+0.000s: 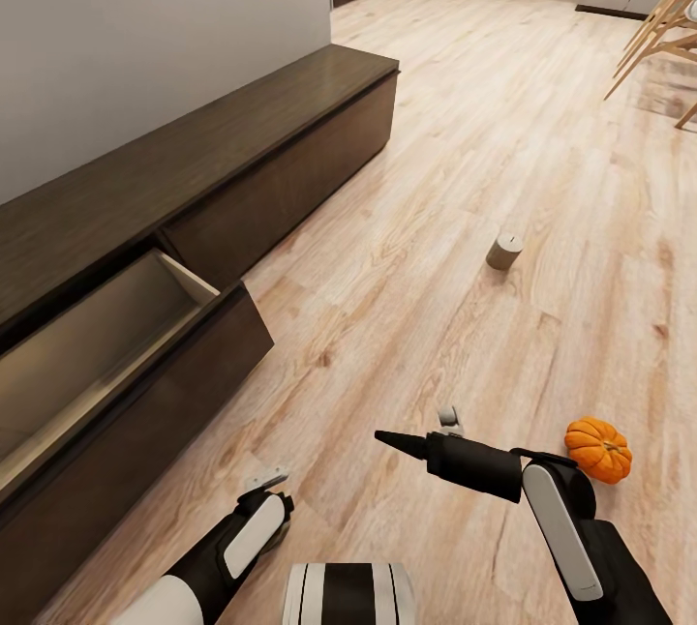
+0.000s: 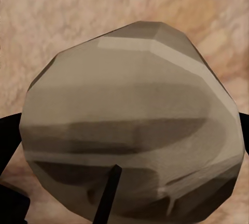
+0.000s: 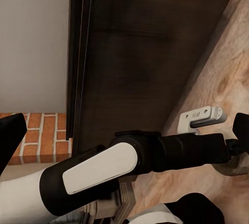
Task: Place each of the two pumpkins and all three candles from the living room inside a cabinet in the living room (use any cabinet), then make sure every cabinet is closed, and position the cauldron so it is next to a table in the living room.
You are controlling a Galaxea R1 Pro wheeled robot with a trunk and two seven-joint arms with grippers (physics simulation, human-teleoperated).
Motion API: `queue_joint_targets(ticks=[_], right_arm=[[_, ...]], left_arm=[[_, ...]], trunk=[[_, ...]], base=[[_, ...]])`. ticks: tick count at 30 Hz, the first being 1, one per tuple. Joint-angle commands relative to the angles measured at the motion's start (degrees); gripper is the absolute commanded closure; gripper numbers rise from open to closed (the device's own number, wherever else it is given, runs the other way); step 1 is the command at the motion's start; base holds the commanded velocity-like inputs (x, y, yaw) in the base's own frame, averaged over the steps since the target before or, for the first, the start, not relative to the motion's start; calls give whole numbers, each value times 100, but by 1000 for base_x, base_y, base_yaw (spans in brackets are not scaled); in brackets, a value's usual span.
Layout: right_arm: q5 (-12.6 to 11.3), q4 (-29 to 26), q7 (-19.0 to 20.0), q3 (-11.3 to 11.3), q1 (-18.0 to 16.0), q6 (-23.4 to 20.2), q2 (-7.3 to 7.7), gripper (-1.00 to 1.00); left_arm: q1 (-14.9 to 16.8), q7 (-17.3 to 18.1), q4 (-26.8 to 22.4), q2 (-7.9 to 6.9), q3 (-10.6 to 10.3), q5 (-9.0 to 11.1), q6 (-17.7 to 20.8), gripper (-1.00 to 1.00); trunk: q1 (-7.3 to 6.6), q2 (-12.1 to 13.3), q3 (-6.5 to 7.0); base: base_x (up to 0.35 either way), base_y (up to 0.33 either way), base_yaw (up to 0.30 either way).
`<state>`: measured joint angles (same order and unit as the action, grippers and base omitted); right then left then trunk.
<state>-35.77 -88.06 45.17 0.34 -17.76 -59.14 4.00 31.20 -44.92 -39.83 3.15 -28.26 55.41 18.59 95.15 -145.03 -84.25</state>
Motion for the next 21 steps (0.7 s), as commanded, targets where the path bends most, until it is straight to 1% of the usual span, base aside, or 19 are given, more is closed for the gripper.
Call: queue_joint_targets(ticks=[1, 13, 18, 21], right_arm=[[8, -1, 18, 1, -2, -19, 3, -100], [8, 8, 18, 1, -6, -19, 0, -100], [8, 8, 18, 1, -3, -19, 0, -100], [8, 8, 18, 1, -5, -19, 2, -100]], left_arm=[[0, -43, 12, -7, -13, 5, 48, 100], [0, -43, -6, -13, -15, 5, 48, 100], [0, -43, -7, -19, -21, 5, 48, 100], [0, -43, -7, -19, -19, 5, 48, 100]], trunk=[[0, -1, -4], [0, -1, -4], [-13, 6, 107], [-13, 6, 107]], base=[[0, 0, 0], [0, 0, 0], [0, 0, 0], [0, 0, 0]])
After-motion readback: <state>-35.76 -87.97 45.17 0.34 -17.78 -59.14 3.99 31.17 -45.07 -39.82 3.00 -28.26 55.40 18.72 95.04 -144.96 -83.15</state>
